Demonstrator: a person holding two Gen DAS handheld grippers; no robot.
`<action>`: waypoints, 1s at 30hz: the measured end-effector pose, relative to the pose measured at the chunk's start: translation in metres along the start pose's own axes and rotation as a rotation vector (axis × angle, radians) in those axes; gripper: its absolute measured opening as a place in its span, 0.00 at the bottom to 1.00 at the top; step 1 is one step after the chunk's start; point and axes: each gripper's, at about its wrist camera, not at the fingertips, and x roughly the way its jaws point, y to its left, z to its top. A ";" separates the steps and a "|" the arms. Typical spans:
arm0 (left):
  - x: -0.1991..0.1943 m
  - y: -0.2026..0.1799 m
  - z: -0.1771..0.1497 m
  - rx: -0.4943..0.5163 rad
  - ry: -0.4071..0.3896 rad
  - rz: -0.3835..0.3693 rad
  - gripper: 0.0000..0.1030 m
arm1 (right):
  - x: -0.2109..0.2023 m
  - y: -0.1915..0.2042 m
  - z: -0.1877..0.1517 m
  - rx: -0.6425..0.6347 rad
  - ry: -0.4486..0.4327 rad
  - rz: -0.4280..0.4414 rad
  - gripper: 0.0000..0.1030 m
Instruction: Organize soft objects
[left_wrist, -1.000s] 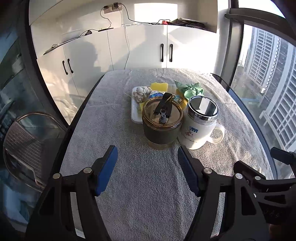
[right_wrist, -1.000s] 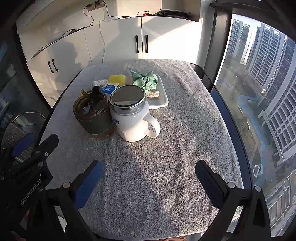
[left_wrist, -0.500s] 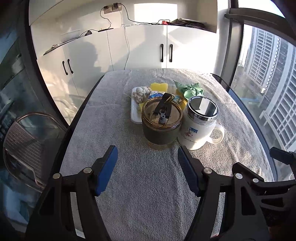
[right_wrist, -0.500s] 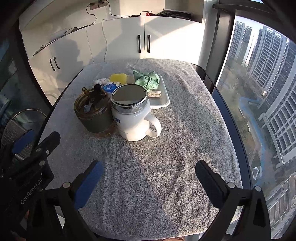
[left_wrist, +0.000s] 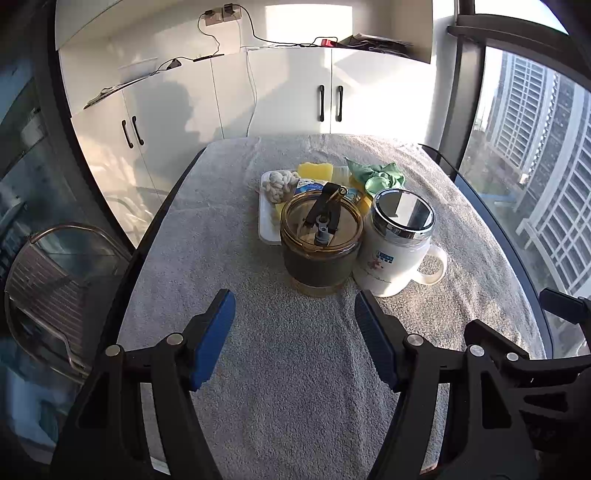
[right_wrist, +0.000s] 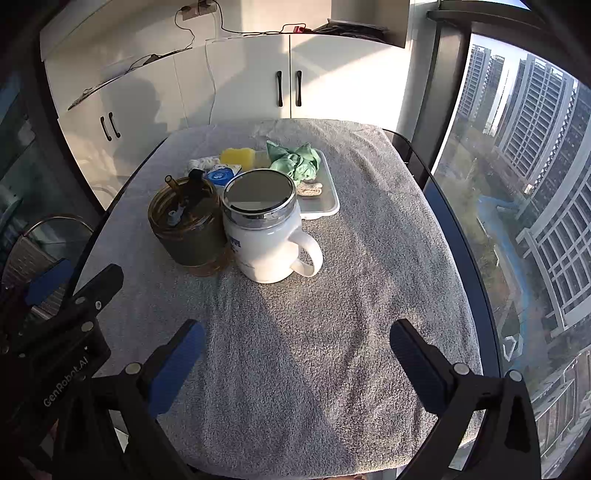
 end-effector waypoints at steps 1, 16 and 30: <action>0.000 0.000 0.000 0.000 -0.001 -0.002 0.64 | 0.000 0.001 0.000 0.000 0.000 -0.001 1.00; 0.000 -0.001 0.001 0.001 -0.005 0.002 0.64 | -0.002 0.002 0.002 -0.002 -0.015 -0.005 1.00; 0.000 -0.002 0.000 -0.002 -0.005 0.005 0.64 | -0.003 0.003 0.003 -0.003 -0.018 -0.001 1.00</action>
